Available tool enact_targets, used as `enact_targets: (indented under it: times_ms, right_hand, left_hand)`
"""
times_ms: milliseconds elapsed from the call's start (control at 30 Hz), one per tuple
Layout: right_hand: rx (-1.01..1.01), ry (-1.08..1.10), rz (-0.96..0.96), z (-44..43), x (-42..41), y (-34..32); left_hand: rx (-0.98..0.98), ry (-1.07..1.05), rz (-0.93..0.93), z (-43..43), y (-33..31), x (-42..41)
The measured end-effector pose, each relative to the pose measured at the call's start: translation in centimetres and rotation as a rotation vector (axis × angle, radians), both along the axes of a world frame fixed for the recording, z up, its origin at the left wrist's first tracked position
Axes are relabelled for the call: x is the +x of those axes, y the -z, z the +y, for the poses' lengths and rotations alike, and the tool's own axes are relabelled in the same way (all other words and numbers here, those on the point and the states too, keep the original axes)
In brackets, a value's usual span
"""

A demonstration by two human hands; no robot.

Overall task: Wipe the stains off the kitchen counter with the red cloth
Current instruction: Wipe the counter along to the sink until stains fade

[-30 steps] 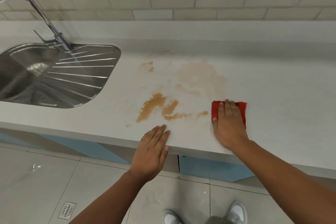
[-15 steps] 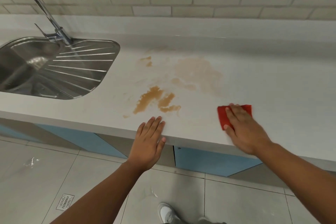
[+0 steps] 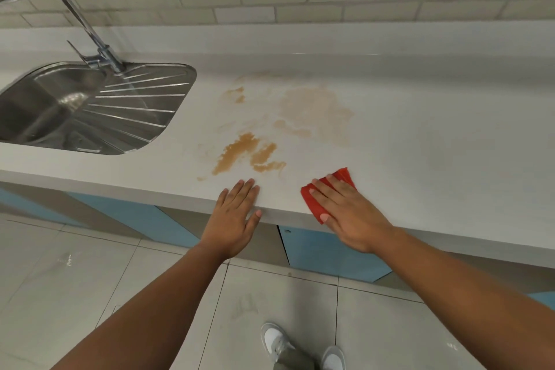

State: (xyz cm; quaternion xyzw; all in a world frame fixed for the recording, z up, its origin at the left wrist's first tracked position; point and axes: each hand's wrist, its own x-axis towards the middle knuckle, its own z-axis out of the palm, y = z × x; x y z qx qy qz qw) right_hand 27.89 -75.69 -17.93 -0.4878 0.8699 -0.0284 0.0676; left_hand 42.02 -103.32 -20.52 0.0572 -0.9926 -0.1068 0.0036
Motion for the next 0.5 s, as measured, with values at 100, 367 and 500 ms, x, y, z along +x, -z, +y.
enact_targets:
  times_ms: [100, 367, 500]
  right_hand:
    - [-0.019, 0.022, -0.031, 3.8, -0.9, 0.2]
    - [0.001, 0.335, 0.036, 2.1, -0.5, 0.1]
    - [0.010, 0.436, 0.000, -2.4, -1.4, -0.2]
  left_hand:
    - [0.001, -0.019, -0.001, 0.2, -0.1, -0.1]
    - [0.008, -0.043, -0.037, 0.8, -0.4, 0.1]
    - [0.004, 0.013, -0.034, -0.4, -0.7, 0.3]
